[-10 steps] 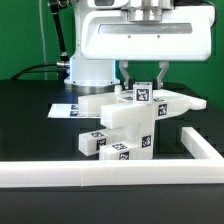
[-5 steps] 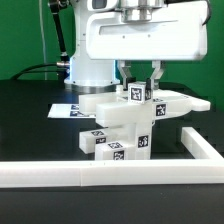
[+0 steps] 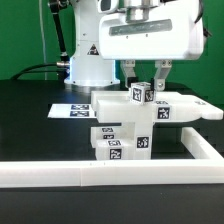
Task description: Assemble chair
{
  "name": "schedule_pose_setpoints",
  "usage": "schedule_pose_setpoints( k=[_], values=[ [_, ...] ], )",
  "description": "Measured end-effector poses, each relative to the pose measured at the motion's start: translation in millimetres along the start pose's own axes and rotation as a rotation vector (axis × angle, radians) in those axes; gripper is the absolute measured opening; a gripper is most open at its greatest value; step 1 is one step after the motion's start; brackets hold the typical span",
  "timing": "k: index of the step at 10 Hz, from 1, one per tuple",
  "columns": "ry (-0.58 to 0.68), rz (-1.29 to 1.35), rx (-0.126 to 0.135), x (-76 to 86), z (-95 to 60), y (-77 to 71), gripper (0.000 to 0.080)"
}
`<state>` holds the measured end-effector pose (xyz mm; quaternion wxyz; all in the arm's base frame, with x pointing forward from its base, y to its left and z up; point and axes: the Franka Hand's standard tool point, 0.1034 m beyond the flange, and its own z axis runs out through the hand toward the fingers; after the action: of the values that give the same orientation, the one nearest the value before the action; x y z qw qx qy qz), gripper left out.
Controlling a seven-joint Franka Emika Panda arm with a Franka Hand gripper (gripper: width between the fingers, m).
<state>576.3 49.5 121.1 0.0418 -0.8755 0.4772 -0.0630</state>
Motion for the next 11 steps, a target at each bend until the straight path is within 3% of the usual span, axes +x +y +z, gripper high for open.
schedule_pose_setpoints(
  k=[1, 2, 3, 9, 11],
  values=[
    [0.001, -0.065, -0.001, -0.5, -0.1, -0.4, 0.0584],
    [0.001, -0.1, 0.0, -0.9, -0.2, -0.9, 0.0584],
    [0.006, -0.207, 0.004, -0.2, -0.7, -1.8, 0.0637],
    [0.019, -0.67, 0.004, 0.0, -1.4, -4.1, 0.0648],
    [0.024, -0.97, -0.016, 1.8, -0.5, -1.4, 0.0648]
  ],
)
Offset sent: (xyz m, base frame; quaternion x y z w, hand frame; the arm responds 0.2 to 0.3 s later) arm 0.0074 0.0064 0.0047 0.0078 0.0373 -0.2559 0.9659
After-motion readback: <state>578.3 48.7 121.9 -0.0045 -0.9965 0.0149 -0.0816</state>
